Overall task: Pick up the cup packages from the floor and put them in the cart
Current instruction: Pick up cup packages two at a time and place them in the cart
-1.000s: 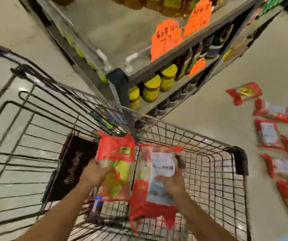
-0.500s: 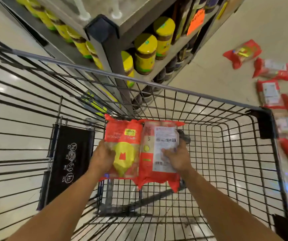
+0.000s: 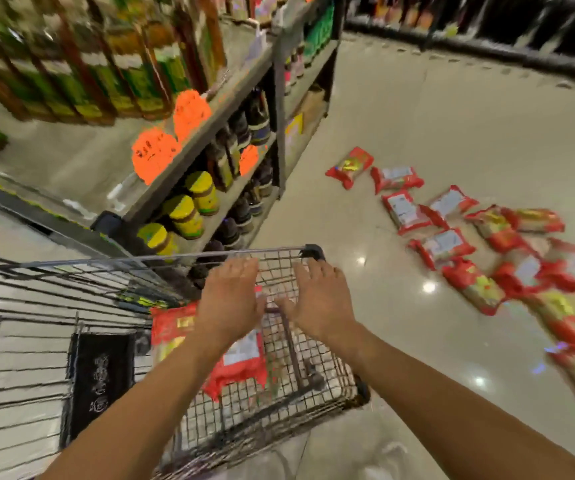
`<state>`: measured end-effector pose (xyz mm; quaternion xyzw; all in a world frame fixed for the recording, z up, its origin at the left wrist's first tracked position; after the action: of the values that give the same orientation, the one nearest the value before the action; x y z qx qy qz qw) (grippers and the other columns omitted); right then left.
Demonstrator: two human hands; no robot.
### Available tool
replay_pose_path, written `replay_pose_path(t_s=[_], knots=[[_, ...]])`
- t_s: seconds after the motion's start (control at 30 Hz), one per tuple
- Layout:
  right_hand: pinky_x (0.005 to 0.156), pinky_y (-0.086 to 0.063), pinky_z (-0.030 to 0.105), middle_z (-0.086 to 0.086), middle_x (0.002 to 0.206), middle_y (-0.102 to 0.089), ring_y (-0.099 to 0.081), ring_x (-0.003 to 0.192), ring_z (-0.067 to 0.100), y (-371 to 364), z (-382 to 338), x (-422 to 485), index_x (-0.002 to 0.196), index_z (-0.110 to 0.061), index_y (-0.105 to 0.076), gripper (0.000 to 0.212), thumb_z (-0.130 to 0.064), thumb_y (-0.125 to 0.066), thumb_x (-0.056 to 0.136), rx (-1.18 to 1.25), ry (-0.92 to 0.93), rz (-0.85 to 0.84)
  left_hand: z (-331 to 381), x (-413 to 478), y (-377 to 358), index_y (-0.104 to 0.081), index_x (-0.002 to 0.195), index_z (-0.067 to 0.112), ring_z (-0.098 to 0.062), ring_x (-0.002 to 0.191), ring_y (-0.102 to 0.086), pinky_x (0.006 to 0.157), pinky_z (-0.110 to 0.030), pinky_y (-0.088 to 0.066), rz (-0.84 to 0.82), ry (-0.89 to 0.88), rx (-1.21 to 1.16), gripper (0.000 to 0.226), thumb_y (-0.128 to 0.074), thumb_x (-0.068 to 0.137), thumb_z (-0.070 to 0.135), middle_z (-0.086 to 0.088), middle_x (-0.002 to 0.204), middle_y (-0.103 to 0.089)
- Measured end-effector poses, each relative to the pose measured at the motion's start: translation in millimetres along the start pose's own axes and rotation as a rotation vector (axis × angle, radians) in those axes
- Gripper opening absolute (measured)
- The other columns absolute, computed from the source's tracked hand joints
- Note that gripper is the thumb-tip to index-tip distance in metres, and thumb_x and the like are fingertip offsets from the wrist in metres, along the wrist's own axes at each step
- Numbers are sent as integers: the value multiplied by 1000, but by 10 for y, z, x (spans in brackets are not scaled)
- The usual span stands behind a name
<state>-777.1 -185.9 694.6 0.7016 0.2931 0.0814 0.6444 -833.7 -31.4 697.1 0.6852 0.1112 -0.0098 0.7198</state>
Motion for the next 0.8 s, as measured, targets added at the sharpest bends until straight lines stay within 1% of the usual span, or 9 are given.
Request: replay_pose_path(t_s=[0.07,0.13,0.27,0.33,0.43,0.5,0.6,0.67,0.8], knots=[[122,-23,52,15,164,-31,-29,149,34,284,518,-228,160,-20,-25,83,-70,-35,94,2,-22,35,615,124,298,-53,142,7,-39,126,-56,102,-50,-48,55,-54,35,75,-70,81,48,-20,142,-58],[122,-20,52,14,167,-26,-26,151,34,550,1148,-526,162,-21,-20,83,-68,-38,96,14,-69,69,1289,256,512,-42,149,11,-34,134,-49,108,-48,-43,74,-102,62,76,-61,88,51,-15,151,-48],[121,-19,52,15,165,-27,-25,151,35,868,2559,-1205,161,-21,-19,85,-69,-42,95,34,-241,120,2688,523,765,-28,157,16,-33,142,-41,115,-47,-36,91,-223,78,79,-49,92,55,-11,162,-35],[117,-26,50,14,162,-33,-32,147,34,972,3185,-1536,159,-22,-25,84,-70,-43,93,34,-330,148,3353,624,830,-29,157,15,-35,144,-40,115,-47,-35,80,-301,114,79,-51,92,54,-13,162,-35],[114,-31,48,13,158,-39,-38,143,33,1046,3969,-1988,157,-22,-29,83,-70,-46,91,77,-478,174,4240,708,896,-45,149,10,-39,134,-51,108,-52,-43,90,-429,138,78,-64,85,50,-18,152,-50],[116,-29,49,11,159,-39,-37,144,33,1033,4364,-2202,157,-23,-28,84,-70,-46,91,117,-559,188,4702,768,922,-49,147,10,-39,132,-53,107,-53,-44,97,-491,133,78,-65,82,50,-18,148,-54],[117,-25,50,11,160,-38,-34,147,33,968,4814,-2343,158,-24,-28,84,-70,-47,90,161,-640,197,5252,881,959,-33,156,14,-36,144,-39,116,-50,-32,65,-559,140,78,-54,90,51,-14,160,-38],[118,-23,49,10,161,-36,-32,149,32,911,5055,-2327,158,-24,-26,83,-70,-47,91,173,-669,189,5497,1016,923,-28,158,16,-36,147,-34,119,-50,-28,51,-591,156,78,-52,92,51,-14,164,-32],[121,-20,51,10,165,-31,-25,152,33,789,5504,-2040,160,-23,-20,86,-69,-46,92,209,-703,124,5813,1474,764,-32,157,14,-37,147,-35,117,-51,-30,26,-623,148,80,-57,90,50,-15,162,-36]])
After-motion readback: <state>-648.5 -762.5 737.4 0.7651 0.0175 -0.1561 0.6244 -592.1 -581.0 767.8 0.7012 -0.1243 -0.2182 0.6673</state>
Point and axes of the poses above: each hand's wrist, its own x-axis towards the middle knuckle, its own y-axis out of the back of the hand, z = x × y, the point moved 4 cm from there along x, towards the middle knuckle
